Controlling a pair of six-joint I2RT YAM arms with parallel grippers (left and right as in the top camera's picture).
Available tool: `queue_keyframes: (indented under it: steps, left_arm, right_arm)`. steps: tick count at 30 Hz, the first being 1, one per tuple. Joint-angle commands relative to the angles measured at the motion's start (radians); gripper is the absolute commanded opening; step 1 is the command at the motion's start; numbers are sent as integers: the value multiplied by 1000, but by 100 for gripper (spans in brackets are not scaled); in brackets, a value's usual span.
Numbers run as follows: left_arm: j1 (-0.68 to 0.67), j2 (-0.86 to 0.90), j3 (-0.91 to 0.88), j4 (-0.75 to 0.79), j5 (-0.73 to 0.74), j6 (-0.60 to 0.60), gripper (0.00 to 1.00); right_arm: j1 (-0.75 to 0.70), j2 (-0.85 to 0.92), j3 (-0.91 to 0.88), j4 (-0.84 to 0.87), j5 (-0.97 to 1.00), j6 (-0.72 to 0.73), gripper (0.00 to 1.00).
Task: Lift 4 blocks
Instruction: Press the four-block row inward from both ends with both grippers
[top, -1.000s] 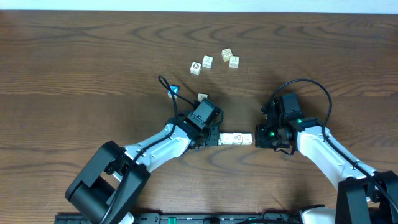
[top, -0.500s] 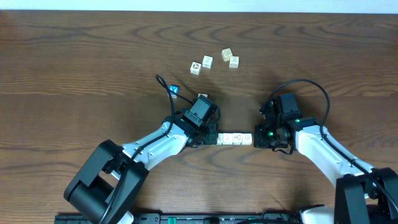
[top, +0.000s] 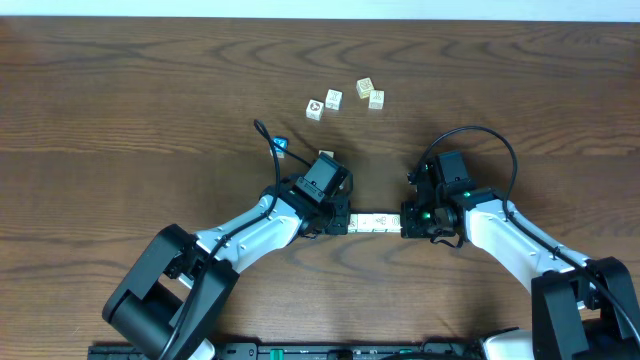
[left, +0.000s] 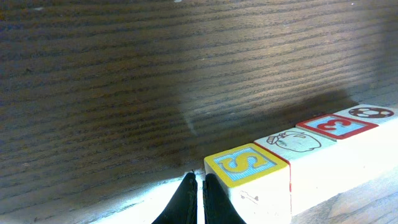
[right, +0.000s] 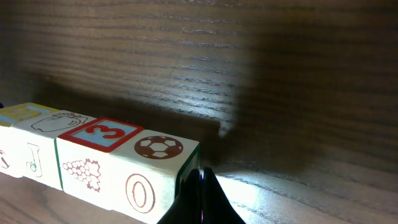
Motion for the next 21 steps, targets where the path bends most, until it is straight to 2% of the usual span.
queue_keyframes:
  steps: [1, 12, 21]
  left_arm:
    - [1, 8, -9, -1, 14, 19, 7]
    - [1, 8, -9, 10, 51, 41, 7]
    - [1, 8, -9, 11, 58, 19, 7]
  right_arm:
    - [16, 9, -7, 6, -23, -7, 1]
    - [16, 9, -7, 6, -26, -6, 1]
    - [16, 9, -7, 39, -106, -2, 1]
